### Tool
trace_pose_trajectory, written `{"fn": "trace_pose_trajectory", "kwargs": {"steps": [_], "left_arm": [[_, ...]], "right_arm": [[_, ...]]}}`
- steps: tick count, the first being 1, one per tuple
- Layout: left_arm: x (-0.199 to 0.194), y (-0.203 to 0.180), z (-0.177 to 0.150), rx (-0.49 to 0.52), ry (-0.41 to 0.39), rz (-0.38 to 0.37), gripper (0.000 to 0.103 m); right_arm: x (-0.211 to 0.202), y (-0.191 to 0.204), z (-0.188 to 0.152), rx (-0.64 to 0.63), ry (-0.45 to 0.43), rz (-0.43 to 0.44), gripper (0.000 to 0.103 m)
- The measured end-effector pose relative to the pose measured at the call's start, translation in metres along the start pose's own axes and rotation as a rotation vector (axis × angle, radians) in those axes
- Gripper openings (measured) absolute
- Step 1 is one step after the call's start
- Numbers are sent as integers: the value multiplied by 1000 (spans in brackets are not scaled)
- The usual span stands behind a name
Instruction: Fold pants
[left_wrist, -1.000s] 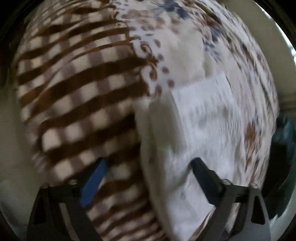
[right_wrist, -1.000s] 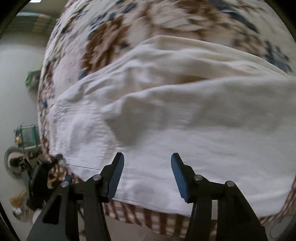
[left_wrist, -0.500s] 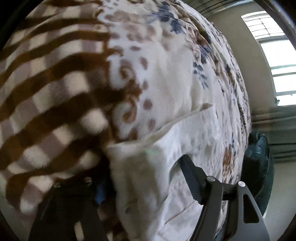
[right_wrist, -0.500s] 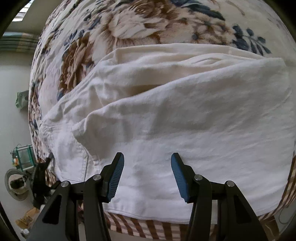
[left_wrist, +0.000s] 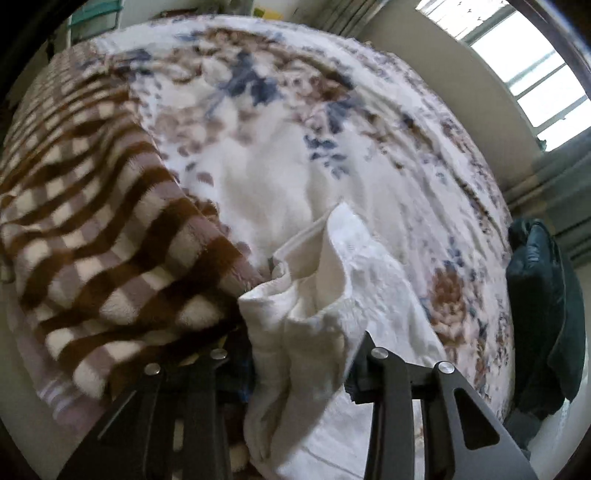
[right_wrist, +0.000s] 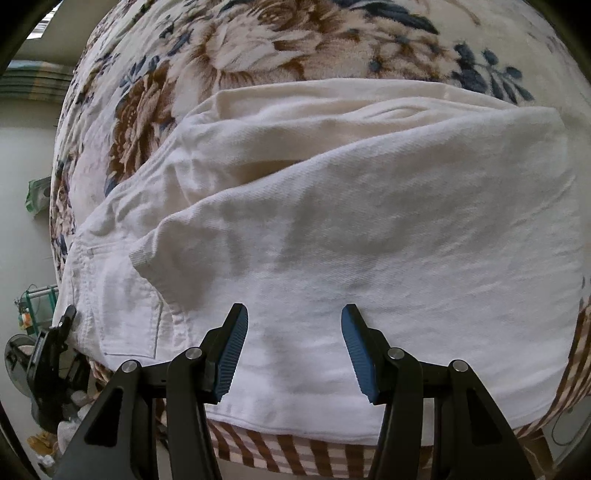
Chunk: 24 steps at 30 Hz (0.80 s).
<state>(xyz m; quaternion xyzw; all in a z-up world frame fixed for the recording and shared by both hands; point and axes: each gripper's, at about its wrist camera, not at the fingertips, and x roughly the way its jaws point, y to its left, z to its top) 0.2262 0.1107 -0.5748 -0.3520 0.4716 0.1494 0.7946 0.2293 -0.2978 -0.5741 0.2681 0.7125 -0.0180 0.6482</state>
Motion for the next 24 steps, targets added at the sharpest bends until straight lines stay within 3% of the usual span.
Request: {"fn": "trace_pose_trajectory", "kwargs": {"steps": [2, 4, 11, 17, 19, 21, 23, 24], "left_arm": [[9, 8, 4, -58, 48, 24, 33], [-4, 9, 0, -101, 36, 6, 33], [-45, -22, -21, -36, -37, 14, 33], [11, -3, 3, -40, 18, 54, 36], [33, 5, 11, -63, 67, 50, 44], [38, 5, 15, -56, 79, 58, 41], [30, -8, 13, 18, 64, 85, 23], [21, -19, 10, 81, 45, 104, 21]], "right_arm": [[-1, 0, 1, 6, -1, 2, 56], [-2, 0, 1, 12, -3, 5, 56], [4, 5, 2, -1, 9, -15, 56], [6, 5, 4, 14, 17, -3, 56], [7, 5, 5, 20, 19, -2, 56], [8, 7, 6, 18, 22, -15, 56], [9, 12, 6, 5, 26, -48, 59], [10, 16, 7, -8, 25, -72, 76]]}}
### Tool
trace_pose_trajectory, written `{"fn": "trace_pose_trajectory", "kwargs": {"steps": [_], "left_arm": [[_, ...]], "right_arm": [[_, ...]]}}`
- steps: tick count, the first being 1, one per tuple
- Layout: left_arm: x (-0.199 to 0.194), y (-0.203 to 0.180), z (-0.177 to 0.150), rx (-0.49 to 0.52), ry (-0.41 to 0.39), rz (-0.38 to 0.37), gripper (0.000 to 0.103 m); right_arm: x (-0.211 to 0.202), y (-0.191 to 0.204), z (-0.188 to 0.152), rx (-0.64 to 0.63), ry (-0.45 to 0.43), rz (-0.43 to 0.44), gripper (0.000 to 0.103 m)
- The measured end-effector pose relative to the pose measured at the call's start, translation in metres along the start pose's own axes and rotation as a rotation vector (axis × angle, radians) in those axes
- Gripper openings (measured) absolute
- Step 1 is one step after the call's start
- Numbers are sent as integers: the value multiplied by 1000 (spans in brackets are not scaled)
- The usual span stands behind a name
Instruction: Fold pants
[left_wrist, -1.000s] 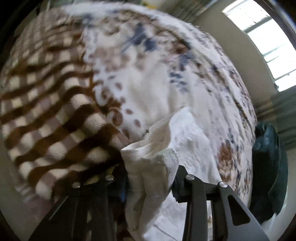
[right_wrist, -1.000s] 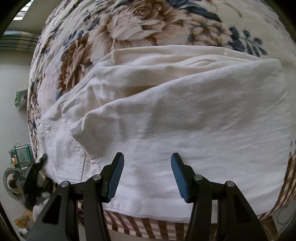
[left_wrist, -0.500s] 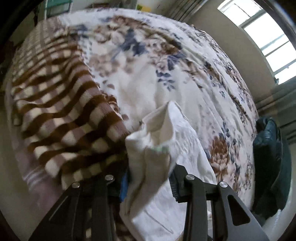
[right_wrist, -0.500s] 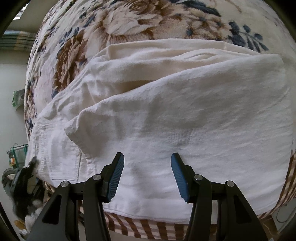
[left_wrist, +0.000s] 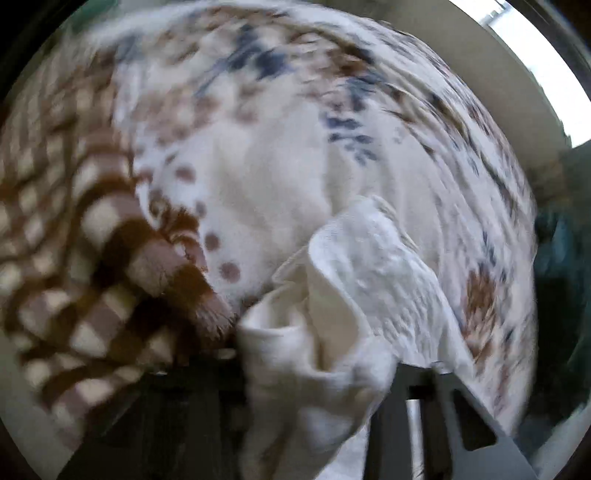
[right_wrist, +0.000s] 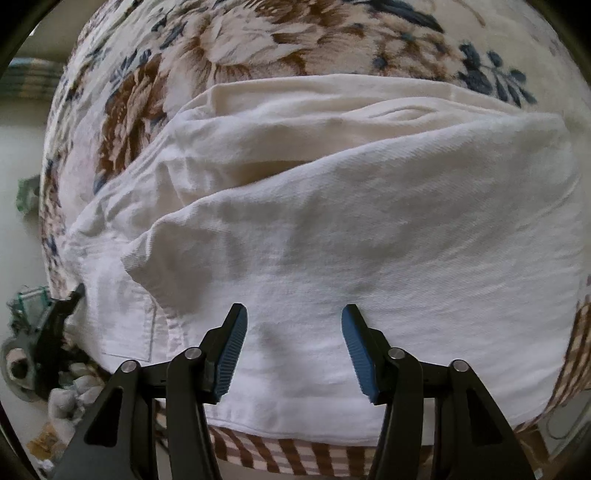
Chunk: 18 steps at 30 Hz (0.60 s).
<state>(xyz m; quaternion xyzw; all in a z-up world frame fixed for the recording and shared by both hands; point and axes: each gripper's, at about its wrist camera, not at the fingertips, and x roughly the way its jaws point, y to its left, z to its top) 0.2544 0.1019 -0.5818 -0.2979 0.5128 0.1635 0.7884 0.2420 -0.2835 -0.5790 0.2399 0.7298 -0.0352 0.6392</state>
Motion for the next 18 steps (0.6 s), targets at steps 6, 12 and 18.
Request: {"fn": "trace_pose_trajectory", "kwargs": {"steps": [6, 12, 18], "left_arm": [[-57, -44, -11, 170, -78, 13, 17], [-117, -108, -32, 338, -132, -48, 16], [-142, -171, -77, 512, -150, -28, 16]], "right_arm": [[-13, 21, 0, -92, -109, -224, 94], [-26, 10, 0, -75, -116, -237, 94], [-49, -24, -7, -69, -113, -262, 94]]}}
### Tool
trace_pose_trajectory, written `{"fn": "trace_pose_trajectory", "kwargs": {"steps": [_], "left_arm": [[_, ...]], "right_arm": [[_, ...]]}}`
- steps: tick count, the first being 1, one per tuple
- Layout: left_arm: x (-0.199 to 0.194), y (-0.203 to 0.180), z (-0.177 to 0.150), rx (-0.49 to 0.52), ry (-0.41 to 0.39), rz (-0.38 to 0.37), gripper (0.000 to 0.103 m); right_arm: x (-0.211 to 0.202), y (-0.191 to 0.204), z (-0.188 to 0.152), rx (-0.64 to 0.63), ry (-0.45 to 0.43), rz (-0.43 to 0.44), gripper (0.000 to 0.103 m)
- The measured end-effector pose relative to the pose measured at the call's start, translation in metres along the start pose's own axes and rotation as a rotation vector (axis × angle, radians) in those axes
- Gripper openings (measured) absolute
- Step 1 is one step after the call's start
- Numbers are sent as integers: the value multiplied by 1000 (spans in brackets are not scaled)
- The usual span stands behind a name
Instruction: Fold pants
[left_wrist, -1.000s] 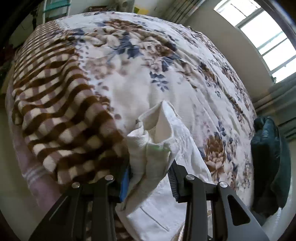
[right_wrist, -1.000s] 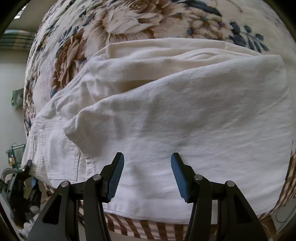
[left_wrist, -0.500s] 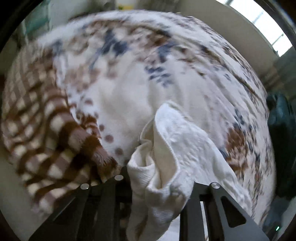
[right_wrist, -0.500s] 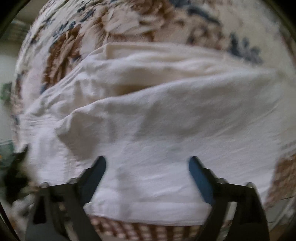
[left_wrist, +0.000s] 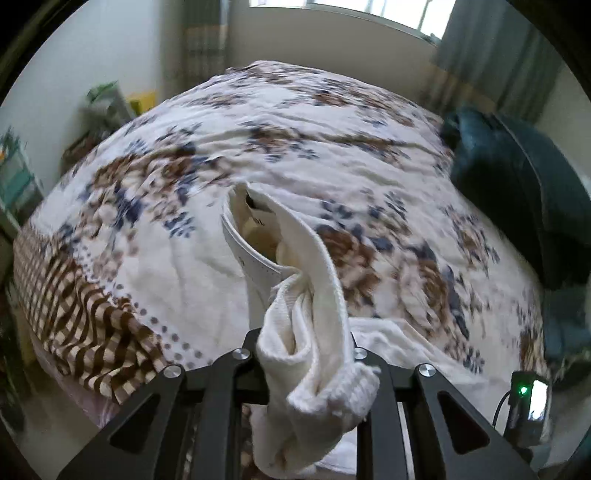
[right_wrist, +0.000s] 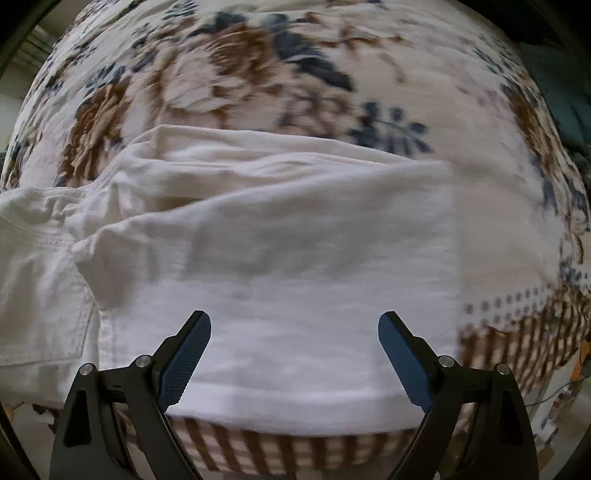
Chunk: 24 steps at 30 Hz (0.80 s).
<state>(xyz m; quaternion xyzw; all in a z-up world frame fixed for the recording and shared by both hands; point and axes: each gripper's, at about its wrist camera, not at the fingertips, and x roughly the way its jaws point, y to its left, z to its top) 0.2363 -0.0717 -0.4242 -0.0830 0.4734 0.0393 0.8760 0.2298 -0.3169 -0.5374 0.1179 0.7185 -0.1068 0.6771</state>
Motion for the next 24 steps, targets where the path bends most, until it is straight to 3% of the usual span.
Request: {"fn": "trace_pose_trajectory", "kwargs": {"steps": [5, 12, 24], "left_arm": [[-5, -56, -15, 107, 24, -1, 16], [-5, -133, -39, 233, 61, -62, 15], [21, -224, -112, 388, 185, -113, 15]], "right_arm": [[-15, -48, -10, 23, -49, -125, 94], [-21, -142, -26, 174, -42, -102, 94], [-10, -257, -49, 373, -43, -58, 94]]}}
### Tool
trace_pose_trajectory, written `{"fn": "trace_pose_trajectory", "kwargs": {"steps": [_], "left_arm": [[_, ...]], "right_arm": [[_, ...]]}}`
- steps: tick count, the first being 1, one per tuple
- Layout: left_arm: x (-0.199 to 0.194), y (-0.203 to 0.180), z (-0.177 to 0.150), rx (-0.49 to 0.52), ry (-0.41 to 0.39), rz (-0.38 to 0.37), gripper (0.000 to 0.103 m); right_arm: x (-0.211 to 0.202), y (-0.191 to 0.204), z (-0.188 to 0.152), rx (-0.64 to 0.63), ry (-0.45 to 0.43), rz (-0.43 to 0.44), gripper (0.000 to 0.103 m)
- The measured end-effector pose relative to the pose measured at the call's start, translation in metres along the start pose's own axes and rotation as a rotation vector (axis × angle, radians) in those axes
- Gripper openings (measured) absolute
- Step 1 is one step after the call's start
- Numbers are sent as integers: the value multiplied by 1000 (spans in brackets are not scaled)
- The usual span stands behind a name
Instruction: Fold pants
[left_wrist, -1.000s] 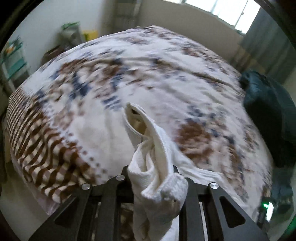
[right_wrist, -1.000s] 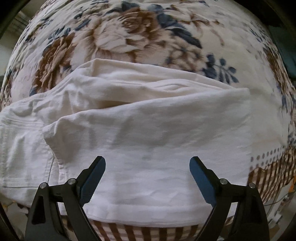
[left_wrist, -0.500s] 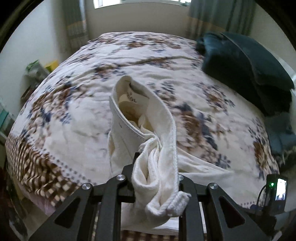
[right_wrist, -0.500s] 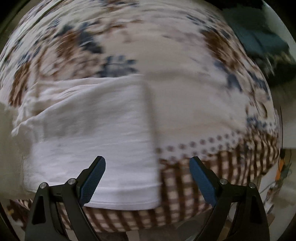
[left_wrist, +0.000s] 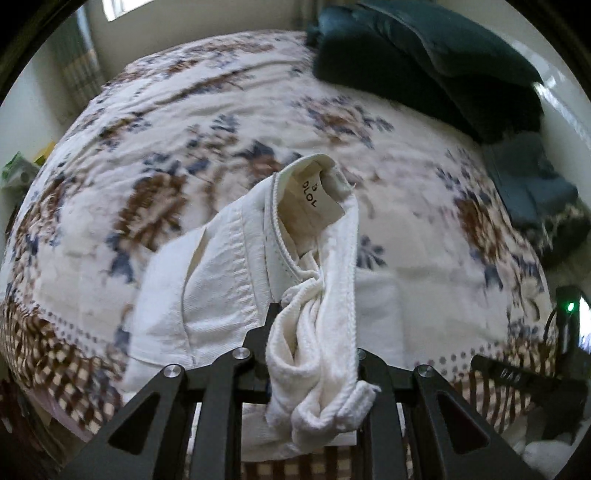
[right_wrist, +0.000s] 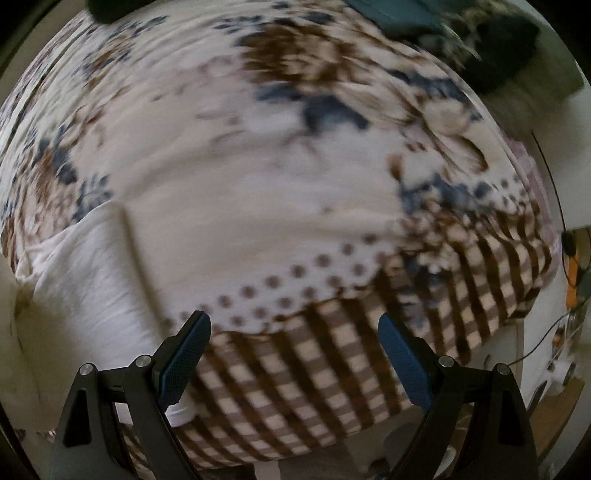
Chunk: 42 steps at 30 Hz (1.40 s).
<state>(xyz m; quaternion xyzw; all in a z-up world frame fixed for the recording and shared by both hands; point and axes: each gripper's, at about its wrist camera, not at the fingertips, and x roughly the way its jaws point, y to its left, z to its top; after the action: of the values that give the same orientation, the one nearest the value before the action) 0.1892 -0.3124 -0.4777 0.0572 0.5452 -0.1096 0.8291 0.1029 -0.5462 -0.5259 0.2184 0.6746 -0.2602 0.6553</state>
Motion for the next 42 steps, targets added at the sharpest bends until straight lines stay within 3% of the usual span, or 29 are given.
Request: {"fn": "trace_pose_trajectory", "kwargs": {"steps": [5, 9, 13, 16, 18, 19, 21, 23, 25, 29, 30, 33, 36, 37, 38, 39, 40, 42], "left_arm": [[24, -37, -17, 82, 52, -15, 15], [65, -68, -35, 193, 124, 28, 16], [97, -88, -42, 281, 251, 70, 37], [86, -91, -36, 281, 248, 28, 48], [72, -87, -31, 256, 232, 5, 61], [65, -82, -26, 236, 230, 0, 77], [48, -64, -15, 163, 220, -25, 81], [29, -37, -3, 71, 198, -25, 89], [14, -4, 4, -15, 159, -1, 91], [9, 63, 8, -119, 134, 194, 91], [14, 79, 7, -131, 146, 261, 91], [36, 113, -1, -154, 209, 363, 91], [58, 138, -11, -165, 264, 420, 91], [64, 142, -15, -163, 277, 437, 91], [67, 145, -17, -162, 286, 444, 91], [69, 146, -20, -163, 289, 444, 91], [71, 147, -22, -158, 288, 453, 91], [72, 146, -23, -145, 288, 455, 91]], "right_arm": [[14, -31, 3, 60, 27, -8, 94], [22, -47, 8, 84, 42, 5, 94], [26, -58, 15, 89, 42, 83, 94], [28, -78, 22, 108, 27, 225, 94], [24, -77, 26, 113, 28, 290, 94], [21, -74, 27, 109, 29, 310, 94], [13, -64, 27, 93, 29, 352, 94], [5, -51, 29, 57, 19, 395, 94], [-3, -31, 27, 17, 35, 477, 94], [-5, 22, 17, -34, 107, 602, 94], [-4, 34, 12, -40, 117, 618, 94], [8, 72, 3, -84, 142, 625, 92], [32, 109, -2, -134, 172, 575, 84], [36, 118, -4, -150, 165, 554, 75], [38, 124, -4, -163, 154, 552, 73], [38, 132, -5, -187, 133, 530, 66], [37, 140, -9, -227, 97, 482, 45], [34, 155, -17, -310, 34, 363, 36]]}}
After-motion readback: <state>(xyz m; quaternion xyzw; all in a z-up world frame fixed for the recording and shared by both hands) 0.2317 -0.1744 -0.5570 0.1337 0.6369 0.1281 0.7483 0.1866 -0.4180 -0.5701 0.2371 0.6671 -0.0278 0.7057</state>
